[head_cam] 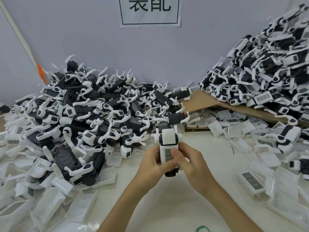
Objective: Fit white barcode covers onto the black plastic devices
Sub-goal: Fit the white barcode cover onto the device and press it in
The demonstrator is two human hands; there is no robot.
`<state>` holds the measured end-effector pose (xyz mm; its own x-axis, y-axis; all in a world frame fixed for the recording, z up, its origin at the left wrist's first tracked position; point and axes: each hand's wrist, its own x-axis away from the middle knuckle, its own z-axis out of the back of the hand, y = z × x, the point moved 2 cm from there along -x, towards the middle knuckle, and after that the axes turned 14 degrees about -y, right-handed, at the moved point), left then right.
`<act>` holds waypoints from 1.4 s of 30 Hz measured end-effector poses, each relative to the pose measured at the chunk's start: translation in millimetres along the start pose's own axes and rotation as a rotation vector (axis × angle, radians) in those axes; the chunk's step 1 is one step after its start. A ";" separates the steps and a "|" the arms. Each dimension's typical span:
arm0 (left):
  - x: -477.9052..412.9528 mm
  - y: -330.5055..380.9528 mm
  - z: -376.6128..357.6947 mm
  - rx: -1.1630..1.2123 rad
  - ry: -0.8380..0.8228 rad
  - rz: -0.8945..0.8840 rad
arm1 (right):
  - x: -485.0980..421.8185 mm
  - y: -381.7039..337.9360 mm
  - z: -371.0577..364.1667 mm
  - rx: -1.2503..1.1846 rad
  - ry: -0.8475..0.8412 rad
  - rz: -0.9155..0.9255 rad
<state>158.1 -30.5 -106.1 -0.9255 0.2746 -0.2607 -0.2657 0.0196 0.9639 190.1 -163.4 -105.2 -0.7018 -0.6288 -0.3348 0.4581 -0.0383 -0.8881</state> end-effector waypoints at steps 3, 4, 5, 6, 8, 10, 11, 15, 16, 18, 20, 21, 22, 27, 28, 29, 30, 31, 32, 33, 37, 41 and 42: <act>-0.1 2.0 -2.1 -0.014 -0.019 -0.009 | 0.2 0.3 2.8 0.022 0.017 -0.009; -0.5 1.8 -2.9 -0.021 -0.020 -0.015 | 0.2 0.6 4.7 0.013 0.018 -0.014; -0.9 2.0 -3.7 -0.023 -0.014 -0.017 | -0.1 1.2 6.4 -0.008 0.013 -0.025; -1.5 1.7 -4.1 -0.025 0.001 -0.014 | -0.7 1.9 7.9 -0.039 0.005 -0.045; -1.5 0.6 -3.9 -0.022 0.009 0.012 | -2.3 2.8 9.1 -0.094 -0.015 -0.087; -0.9 -0.3 -2.7 -0.001 -0.039 0.064 | -3.7 2.8 8.6 -0.156 -0.017 -0.110; -0.7 -2.2 -2.0 0.037 -0.077 0.088 | -3.8 2.8 8.6 -0.200 -0.013 -0.120; -0.9 -5.8 -0.8 0.235 -0.049 0.154 | -2.6 5.5 8.3 -0.228 -0.064 -0.141; -1.6 -6.4 -0.5 0.235 0.011 0.172 | -2.3 7.0 6.3 -0.187 -0.097 -0.150; -2.0 -7.7 -1.1 0.229 0.103 0.202 | -1.9 9.7 0.4 -0.095 -0.153 -0.170; -3.0 -10.4 -1.3 0.197 0.128 0.197 | -2.0 10.1 -3.7 -0.046 -0.162 -0.170; -3.3 -10.5 -1.5 0.177 0.134 0.185 | -1.9 9.8 -4.2 -0.051 -0.156 -0.163; -3.6 -9.8 -2.3 0.163 0.141 0.170 | -2.0 9.2 -3.9 -0.064 -0.151 -0.155; -4.5 -6.6 -2.6 0.162 0.141 0.123 | -1.5 8.8 -3.5 -0.073 -0.141 -0.105; -4.4 -6.7 -1.7 0.166 0.135 0.131 | -1.4 9.0 -3.4 -0.044 -0.138 -0.098; -4.1 -5.8 -1.2 0.172 0.129 0.151 | -1.0 9.2 -2.7 -0.005 -0.134 -0.093; -3.8 -5.3 -0.2 0.181 0.122 0.175 | -0.8 9.6 -2.0 0.040 -0.134 -0.088; -3.4 -5.7 0.8 0.191 0.106 0.199 | -0.5 9.6 -1.2 0.081 -0.136 -0.085; -3.2 -6.8 1.4 0.199 0.084 0.216 | -0.2 10.3 -0.7 0.118 -0.135 -0.081; -3.0 -6.7 1.1 0.207 0.063 0.225 | 0.0 10.4 -0.5 0.148 -0.128 -0.079; -2.4 -7.6 0.5 0.210 0.027 0.208 | -0.4 11.2 -0.4 0.281 -0.072 -0.073; -2.5 -10.4 -1.6 0.138 -0.002 0.192 | 0.2 11.7 4.7 0.314 0.009 -0.125; -2.8 -11.5 -1.6 0.128 0.009 0.190 | 0.1 12.0 6.1 0.334 0.028 -0.134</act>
<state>163.3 -33.0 -116.5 -0.9582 0.2767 -0.0733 -0.0500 0.0905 0.9946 198.8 -168.6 -114.0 -0.7803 -0.5795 -0.2353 0.5107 -0.3732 -0.7745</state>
